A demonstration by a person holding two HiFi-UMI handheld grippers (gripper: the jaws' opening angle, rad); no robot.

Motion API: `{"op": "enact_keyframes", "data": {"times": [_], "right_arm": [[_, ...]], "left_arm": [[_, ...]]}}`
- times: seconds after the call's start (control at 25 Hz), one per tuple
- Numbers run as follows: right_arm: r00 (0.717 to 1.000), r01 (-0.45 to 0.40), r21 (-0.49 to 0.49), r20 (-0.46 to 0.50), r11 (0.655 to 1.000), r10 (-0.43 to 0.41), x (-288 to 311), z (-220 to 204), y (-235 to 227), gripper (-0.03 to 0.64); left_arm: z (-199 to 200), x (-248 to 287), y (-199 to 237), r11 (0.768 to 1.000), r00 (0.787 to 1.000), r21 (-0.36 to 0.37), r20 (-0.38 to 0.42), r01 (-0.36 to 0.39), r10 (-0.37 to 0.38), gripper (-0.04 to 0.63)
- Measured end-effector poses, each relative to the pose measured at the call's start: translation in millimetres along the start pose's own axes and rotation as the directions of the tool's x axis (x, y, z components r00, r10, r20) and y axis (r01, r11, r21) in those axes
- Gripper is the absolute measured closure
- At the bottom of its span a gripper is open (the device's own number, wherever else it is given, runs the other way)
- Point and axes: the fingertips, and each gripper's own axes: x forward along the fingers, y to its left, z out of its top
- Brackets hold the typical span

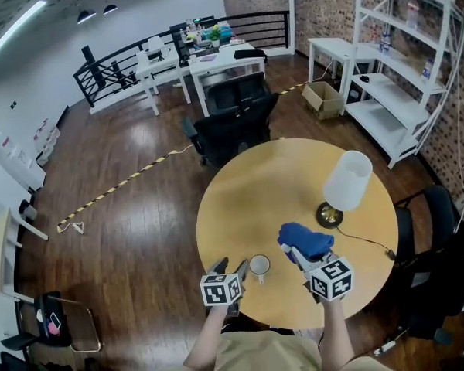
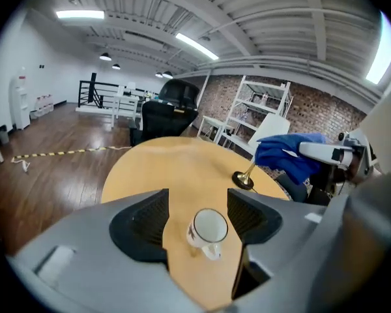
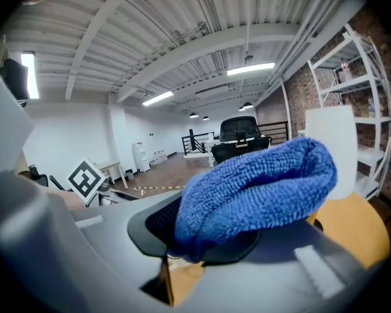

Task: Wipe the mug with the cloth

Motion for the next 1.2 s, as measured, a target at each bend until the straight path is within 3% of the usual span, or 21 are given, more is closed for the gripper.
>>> {"op": "enact_keyframes", "data": {"times": [0.24, 0.36, 0.48, 0.6, 0.76, 0.84, 1.2], "right_arm": [[0.995, -0.049, 0.049, -0.086, 0.998, 0.053, 29, -30, -4, 0.541], [0.992, -0.050, 0.051, -0.113, 0.997, 0.056, 38, -39, -7, 0.541], [0.988, -0.042, 0.056, -0.149, 0.998, 0.050, 40, -50, -9, 0.541], [0.983, 0.000, 0.086, -0.185, 0.996, 0.016, 39, -58, -20, 0.540], [0.976, 0.019, 0.117, -0.218, 0.993, 0.008, 44, -60, -25, 0.540], [0.976, 0.015, 0.132, -0.218, 0.991, 0.015, 50, -57, -24, 0.540], [0.960, -0.088, 0.092, -0.257, 0.992, 0.109, 83, -50, 12, 0.540]], "left_arm": [[-87, 15, -7, 0.995, 0.989, -0.097, -0.142, 0.016, -0.029, 0.323], [-117, 33, -9, 0.996, 0.981, -0.081, -0.189, 0.022, -0.037, 0.353], [-137, 49, -24, 0.994, 0.964, -0.069, -0.245, 0.085, -0.100, 0.351], [-151, 60, -42, 0.990, 0.944, -0.040, -0.298, 0.134, -0.140, 0.361], [-167, 72, -44, 0.993, 0.933, -0.007, -0.340, 0.118, -0.113, 0.418], [-172, 77, -41, 0.994, 0.932, -0.004, -0.348, 0.107, -0.102, 0.463], [-157, 82, -44, 0.987, 0.939, 0.090, -0.330, 0.136, -0.099, 0.477]]}}
